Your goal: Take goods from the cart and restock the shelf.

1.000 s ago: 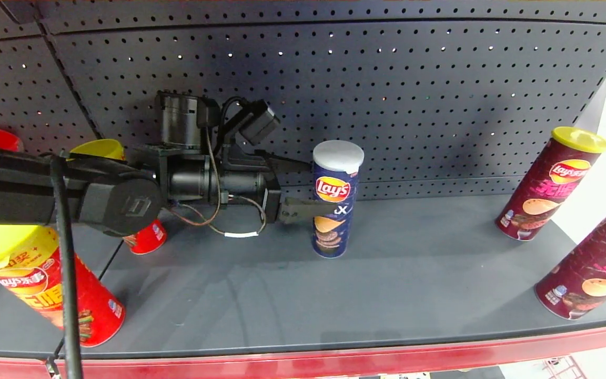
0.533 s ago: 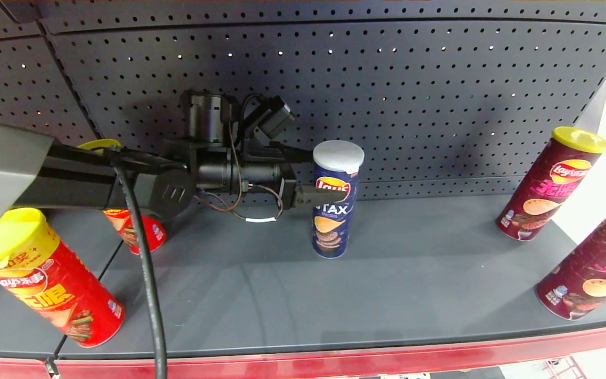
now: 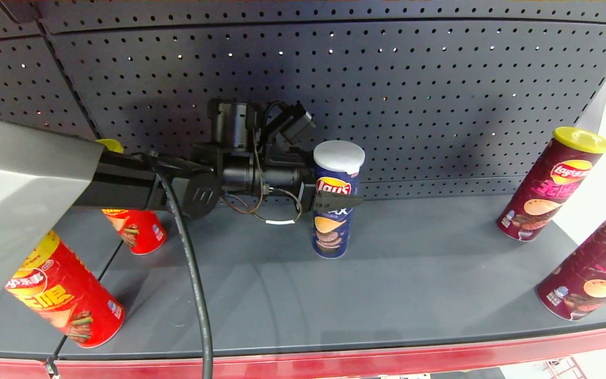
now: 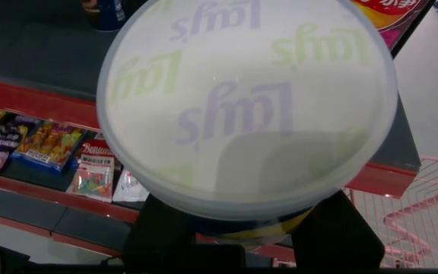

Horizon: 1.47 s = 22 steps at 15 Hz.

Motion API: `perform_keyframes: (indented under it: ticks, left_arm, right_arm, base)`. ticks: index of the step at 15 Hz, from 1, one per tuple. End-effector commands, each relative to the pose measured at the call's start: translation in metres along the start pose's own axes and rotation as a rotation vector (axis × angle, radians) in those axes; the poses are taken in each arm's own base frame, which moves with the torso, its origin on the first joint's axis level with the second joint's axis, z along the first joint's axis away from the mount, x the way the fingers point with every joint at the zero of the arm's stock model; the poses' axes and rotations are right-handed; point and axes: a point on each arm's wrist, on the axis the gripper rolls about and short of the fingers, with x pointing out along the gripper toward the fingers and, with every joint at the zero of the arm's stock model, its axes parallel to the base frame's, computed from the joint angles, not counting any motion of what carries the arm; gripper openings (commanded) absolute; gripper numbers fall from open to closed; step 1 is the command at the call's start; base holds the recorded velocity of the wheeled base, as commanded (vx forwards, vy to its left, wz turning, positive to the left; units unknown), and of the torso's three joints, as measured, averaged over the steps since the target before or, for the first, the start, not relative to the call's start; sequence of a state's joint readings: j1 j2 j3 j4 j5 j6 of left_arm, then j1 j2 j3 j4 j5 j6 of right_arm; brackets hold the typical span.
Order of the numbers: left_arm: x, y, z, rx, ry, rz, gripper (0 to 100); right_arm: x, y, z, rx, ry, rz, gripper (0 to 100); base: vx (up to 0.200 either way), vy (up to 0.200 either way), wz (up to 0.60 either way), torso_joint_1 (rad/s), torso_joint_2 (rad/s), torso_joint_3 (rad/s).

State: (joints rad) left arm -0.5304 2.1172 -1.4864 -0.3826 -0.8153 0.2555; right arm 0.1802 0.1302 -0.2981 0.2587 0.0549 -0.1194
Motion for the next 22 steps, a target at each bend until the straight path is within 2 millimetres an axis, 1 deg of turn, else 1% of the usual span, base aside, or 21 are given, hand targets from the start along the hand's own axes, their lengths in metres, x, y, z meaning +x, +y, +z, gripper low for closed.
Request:
perform_keyframes:
  ticks: [1,2,3,6,10,12,14,16,17,18,19,21,22]
  left_arm:
    - [0.004,0.001,-0.001,0.003,-0.003,-0.003,100]
    - [0.007,0.004,0.000,0.010,-0.009,-0.002,100]
    - [0.008,0.005,0.000,0.012,-0.011,-0.001,0]
    - [0.011,-0.001,0.005,-0.020,-0.014,-0.015,0]
    - [-0.004,-0.019,0.016,-0.029,-0.008,-0.014,0]
    - [-0.022,-0.048,0.018,-0.060,0.030,0.020,0]
    - [-0.032,-0.063,0.015,-0.094,0.059,0.062,0]
    - [-0.038,-0.070,0.011,-0.092,0.057,0.075,0]
    - [-0.038,-0.071,0.008,-0.088,0.051,0.076,0]
    - [-0.039,-0.075,0.000,-0.089,0.041,0.082,0]
    - [-0.036,-0.082,-0.005,-0.107,0.031,0.072,0]
    - [-0.031,-0.093,-0.004,-0.141,-0.019,0.105,0]
    - [-0.030,-0.094,-0.006,-0.145,-0.035,0.114,0]
  right_arm:
    - [0.000,0.000,0.000,0.000,0.001,0.001,0]
    - [0.000,0.000,0.000,0.000,0.003,0.001,0]
    - [0.000,0.000,0.000,0.000,0.003,0.001,0]
    - [0.000,0.000,-0.001,0.000,0.004,0.000,0]
    - [0.001,0.000,-0.001,0.000,0.006,0.000,0]
    - [0.001,0.000,-0.001,0.000,0.004,0.000,0]
    - [0.001,0.000,-0.001,0.000,0.006,0.000,0]
    - [0.001,0.000,-0.001,0.000,0.005,0.003,0]
    - [0.001,0.000,-0.001,0.000,0.006,0.002,0]
    - [0.001,0.000,-0.001,0.000,0.007,0.002,0]
    - [0.001,0.000,-0.001,0.000,0.008,0.004,0]
    - [0.001,0.000,0.000,0.000,0.010,0.002,0]
    - [0.001,0.000,0.000,0.000,0.010,0.002,0]
  base:
    - [0.000,0.000,0.00,0.000,0.00,0.000]
    - [0.000,0.000,0.00,0.000,0.00,0.000]
    - [0.000,0.000,0.00,0.000,0.00,0.000]
    - [0.000,0.000,0.00,0.000,0.00,0.000]
    - [0.000,0.000,0.00,0.000,0.00,0.000]
    - [0.000,0.000,0.00,0.000,0.00,0.000]
    - [0.000,0.000,0.00,0.000,0.00,0.000]
    - [0.000,0.000,0.00,0.000,0.00,0.000]
    - [0.000,0.000,0.00,0.000,0.00,0.000]
    - [0.000,0.000,0.00,0.000,0.00,0.000]
    - [0.000,0.000,0.00,0.000,0.00,0.000]
    - [0.000,0.000,0.00,0.000,0.00,0.000]
    - [0.000,0.000,0.00,0.000,0.00,0.000]
